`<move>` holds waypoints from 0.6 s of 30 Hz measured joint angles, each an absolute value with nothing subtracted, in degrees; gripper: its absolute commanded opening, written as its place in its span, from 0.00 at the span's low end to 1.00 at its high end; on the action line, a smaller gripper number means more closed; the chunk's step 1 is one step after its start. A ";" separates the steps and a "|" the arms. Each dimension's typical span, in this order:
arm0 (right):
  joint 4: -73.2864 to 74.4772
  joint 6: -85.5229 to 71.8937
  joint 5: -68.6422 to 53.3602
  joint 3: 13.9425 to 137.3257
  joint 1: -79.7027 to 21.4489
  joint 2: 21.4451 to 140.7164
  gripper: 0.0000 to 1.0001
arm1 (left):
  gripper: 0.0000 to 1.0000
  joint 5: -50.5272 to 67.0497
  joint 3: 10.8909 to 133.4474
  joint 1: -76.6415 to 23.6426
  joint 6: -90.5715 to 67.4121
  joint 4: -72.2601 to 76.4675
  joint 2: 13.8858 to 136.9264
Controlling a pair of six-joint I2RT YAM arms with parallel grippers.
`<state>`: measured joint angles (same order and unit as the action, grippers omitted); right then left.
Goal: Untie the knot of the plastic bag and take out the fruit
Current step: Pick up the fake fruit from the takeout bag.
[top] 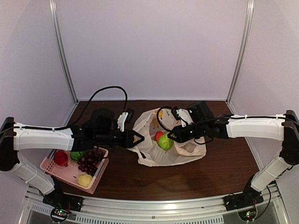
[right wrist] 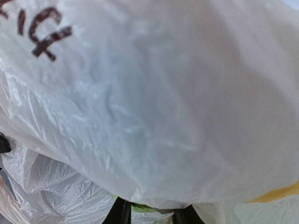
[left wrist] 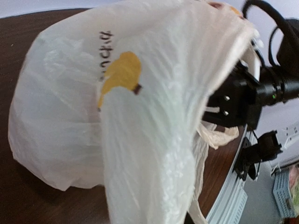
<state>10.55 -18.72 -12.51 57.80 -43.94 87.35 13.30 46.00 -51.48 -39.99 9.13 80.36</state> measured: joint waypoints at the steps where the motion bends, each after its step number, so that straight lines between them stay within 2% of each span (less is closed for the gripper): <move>1: 10.55 -19.29 -14.22 57.06 -43.94 86.80 0.12 | 0.39 11.25 46.52 -51.48 -39.24 7.11 80.34; 4: 10.44 -20.88 -18.15 56.21 -43.94 85.25 0.13 | 0.64 6.72 48.36 -51.48 -36.60 0.51 79.75; 7: 8.86 -22.55 -21.30 56.21 -43.94 83.70 0.13 | 0.71 2.83 50.26 -51.53 -32.86 -5.50 77.17; 13: 6.24 -25.96 -25.23 56.21 -43.94 82.81 0.13 | 0.60 -0.73 56.71 -52.49 -25.15 -12.12 67.07; 18: 5.54 -27.64 -26.83 56.21 -43.94 82.81 0.13 | 0.54 7.20 58.70 -54.59 -21.91 -8.25 62.70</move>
